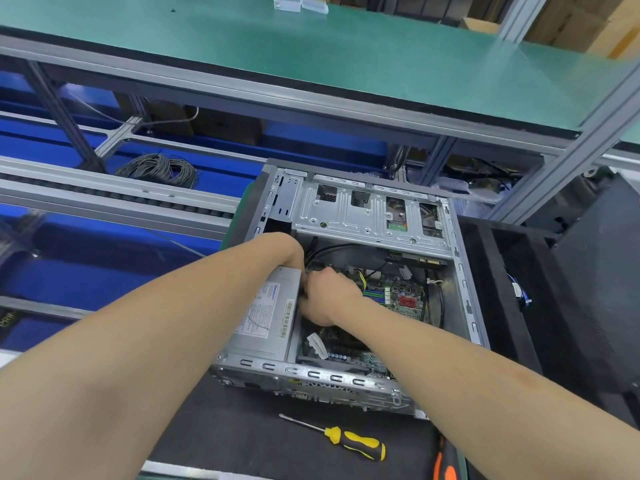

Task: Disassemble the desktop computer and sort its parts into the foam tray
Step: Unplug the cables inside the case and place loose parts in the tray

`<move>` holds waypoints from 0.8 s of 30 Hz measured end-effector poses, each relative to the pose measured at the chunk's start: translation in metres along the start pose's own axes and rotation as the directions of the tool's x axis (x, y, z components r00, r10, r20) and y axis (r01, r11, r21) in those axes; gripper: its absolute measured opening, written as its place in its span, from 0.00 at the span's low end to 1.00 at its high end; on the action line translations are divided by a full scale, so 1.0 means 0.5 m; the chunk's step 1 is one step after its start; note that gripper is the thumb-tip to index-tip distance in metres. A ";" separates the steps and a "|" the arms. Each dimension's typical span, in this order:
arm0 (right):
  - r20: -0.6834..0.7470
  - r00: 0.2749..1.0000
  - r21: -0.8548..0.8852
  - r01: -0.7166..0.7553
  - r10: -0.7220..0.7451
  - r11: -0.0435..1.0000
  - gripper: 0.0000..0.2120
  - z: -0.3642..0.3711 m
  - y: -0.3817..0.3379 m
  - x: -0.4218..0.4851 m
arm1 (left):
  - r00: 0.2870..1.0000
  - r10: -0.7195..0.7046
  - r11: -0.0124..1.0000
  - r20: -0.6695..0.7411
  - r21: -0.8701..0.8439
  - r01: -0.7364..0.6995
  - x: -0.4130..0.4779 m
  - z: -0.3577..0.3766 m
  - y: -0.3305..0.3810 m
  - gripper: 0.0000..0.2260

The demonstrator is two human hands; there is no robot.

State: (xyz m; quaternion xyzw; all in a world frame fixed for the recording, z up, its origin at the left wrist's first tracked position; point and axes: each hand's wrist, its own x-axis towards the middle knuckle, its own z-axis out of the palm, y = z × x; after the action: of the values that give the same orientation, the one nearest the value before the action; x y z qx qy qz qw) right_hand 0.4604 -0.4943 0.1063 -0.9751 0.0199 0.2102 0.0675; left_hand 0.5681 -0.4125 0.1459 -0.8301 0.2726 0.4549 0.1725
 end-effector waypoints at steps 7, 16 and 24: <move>-0.019 0.999 -0.046 -0.030 0.029 0.998 0.19 0.005 -0.002 0.003 | 0.998 -0.002 0.998 -0.061 0.065 0.006 0.019 0.009 0.027 0.17; -0.063 0.998 -0.002 -0.024 0.024 1.000 0.15 0.005 0.003 -0.005 | 0.996 -0.030 0.931 -0.081 0.361 0.057 0.032 -0.003 0.051 0.09; -0.102 0.994 0.051 -0.031 0.036 0.998 0.08 0.005 0.004 -0.012 | 0.992 -0.016 0.908 -0.125 0.413 0.067 0.058 -0.003 0.059 0.11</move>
State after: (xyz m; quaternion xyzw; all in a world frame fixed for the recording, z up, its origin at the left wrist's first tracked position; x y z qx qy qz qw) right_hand 0.4537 -0.4956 0.1064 -0.9822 0.0450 0.1602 0.0871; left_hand 0.5637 -0.4449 0.1210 -0.8053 0.3553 0.3325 0.3388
